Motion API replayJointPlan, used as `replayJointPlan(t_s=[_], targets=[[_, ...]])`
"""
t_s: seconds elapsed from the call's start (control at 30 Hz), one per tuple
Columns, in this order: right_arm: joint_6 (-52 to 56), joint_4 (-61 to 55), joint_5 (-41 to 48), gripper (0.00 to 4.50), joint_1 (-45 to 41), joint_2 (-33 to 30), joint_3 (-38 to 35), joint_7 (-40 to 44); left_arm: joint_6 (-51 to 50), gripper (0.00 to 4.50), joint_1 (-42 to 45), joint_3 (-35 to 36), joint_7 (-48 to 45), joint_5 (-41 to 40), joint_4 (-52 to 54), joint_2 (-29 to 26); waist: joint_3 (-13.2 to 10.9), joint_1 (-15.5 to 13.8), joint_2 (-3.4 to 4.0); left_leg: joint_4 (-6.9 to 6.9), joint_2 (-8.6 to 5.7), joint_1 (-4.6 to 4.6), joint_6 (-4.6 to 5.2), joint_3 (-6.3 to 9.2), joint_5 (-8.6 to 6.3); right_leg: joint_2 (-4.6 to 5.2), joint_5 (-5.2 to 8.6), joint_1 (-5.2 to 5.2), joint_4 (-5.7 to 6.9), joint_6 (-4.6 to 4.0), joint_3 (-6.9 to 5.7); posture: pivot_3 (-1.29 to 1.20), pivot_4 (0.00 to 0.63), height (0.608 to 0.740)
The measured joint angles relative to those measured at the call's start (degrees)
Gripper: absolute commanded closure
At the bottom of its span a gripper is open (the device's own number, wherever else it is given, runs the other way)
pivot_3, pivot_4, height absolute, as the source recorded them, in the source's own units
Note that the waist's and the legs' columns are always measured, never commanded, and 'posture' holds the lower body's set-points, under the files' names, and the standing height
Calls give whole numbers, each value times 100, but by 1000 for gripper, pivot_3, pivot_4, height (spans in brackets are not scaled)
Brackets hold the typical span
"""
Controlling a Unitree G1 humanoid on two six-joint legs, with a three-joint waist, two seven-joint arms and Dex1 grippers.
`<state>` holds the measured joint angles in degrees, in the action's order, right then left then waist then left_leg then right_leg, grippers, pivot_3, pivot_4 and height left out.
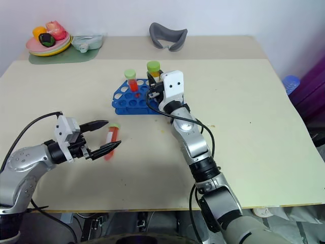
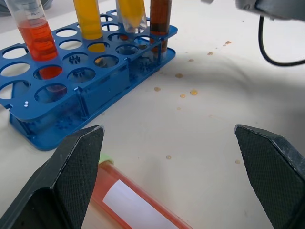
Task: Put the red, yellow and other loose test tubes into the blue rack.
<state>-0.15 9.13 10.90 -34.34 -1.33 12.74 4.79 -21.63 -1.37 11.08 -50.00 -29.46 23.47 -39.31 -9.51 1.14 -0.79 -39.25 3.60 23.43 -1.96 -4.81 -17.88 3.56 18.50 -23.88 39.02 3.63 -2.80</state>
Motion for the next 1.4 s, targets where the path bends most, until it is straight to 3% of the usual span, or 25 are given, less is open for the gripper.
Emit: replayJointPlan(t_s=[0.27,1.4], targets=[[-648,505,-241,3671,103,118,-265,220,-45,0,71,0,55,-13,50,-1,0,1,0,-1,0,-1,-1,-1,1,0,0,0,4,0,1,0,150,735],[-1683,2042,-555,3671,-214,706,-646,627,-175,0,115,101,170,-118,191,-62,0,2,1,-3,0,-11,-7,-2,4,-4,0,9,9,0,4,0,150,735]])
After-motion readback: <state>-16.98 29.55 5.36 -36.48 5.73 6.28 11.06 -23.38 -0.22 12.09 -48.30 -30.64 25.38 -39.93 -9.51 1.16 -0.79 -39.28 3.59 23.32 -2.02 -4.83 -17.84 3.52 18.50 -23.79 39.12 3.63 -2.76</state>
